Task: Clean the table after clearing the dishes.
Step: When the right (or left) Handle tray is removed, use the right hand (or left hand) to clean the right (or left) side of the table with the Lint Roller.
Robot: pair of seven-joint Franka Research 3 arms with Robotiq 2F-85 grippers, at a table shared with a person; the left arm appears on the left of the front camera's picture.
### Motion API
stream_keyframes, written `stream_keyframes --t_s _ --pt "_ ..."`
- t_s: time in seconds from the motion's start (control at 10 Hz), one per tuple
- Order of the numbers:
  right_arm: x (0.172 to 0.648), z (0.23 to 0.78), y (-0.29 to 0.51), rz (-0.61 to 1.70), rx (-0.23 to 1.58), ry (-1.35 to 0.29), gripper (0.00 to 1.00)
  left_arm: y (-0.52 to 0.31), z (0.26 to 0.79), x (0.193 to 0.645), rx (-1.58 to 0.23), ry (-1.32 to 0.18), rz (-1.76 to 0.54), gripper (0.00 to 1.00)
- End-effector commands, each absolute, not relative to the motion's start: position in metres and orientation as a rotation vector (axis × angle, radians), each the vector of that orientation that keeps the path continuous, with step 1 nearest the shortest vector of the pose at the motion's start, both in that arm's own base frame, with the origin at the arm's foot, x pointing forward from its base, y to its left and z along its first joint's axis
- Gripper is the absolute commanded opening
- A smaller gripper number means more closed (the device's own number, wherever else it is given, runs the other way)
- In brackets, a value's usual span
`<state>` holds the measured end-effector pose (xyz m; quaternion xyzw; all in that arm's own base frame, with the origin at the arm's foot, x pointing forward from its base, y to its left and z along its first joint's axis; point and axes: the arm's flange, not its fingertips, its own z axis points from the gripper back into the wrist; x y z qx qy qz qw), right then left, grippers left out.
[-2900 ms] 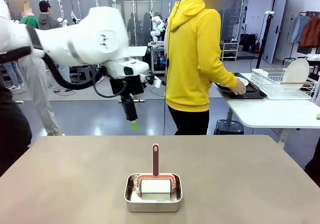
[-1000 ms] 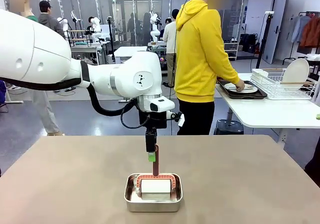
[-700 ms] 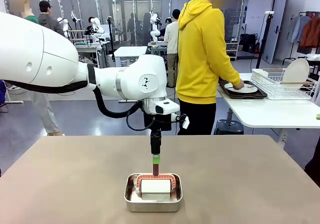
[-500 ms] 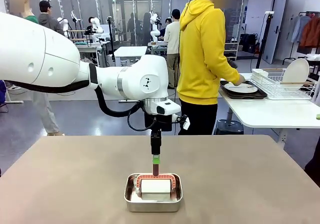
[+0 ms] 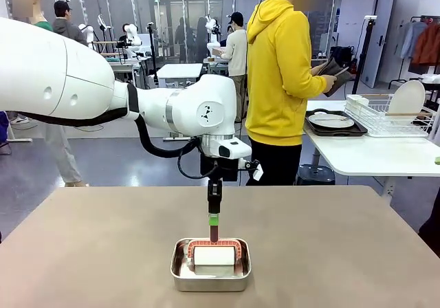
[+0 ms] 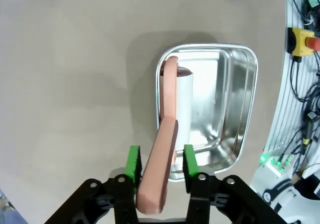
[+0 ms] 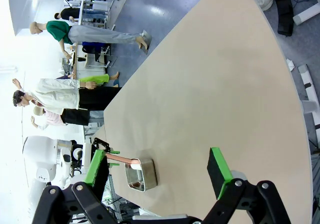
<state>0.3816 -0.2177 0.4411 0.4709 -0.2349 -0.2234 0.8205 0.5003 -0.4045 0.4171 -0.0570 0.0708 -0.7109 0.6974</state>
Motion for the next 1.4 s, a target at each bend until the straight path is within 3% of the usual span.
stream_keyframes --t_s 0.0,0.1,0.6,0.7,1.0,1.3 --pt "0.378 0.443 -0.218 -0.467 0.996 -0.493 1.00 -0.408 0.422 0.502 -0.133 0.159 -1.593 0.08" --pt "0.378 0.443 -0.218 -0.467 0.996 -0.493 1.00 -0.407 0.422 0.501 -0.133 0.159 -1.594 0.00" --pt "0.378 0.443 -0.218 -0.467 0.996 -0.493 1.00 -0.401 0.448 0.485 -0.146 0.157 -1.522 0.00" --pt "0.378 0.443 -0.218 -0.467 0.996 -0.493 1.00 -0.391 0.470 0.477 -0.176 0.140 -1.379 0.00" --pt "0.378 0.443 -0.218 -0.467 0.996 -0.493 1.00 -0.317 0.540 0.445 -0.216 -0.110 -1.005 0.00" --pt "0.378 0.443 -0.218 -0.467 0.996 -0.493 1.00 -0.220 0.554 0.429 -0.315 -0.260 -0.515 0.00"
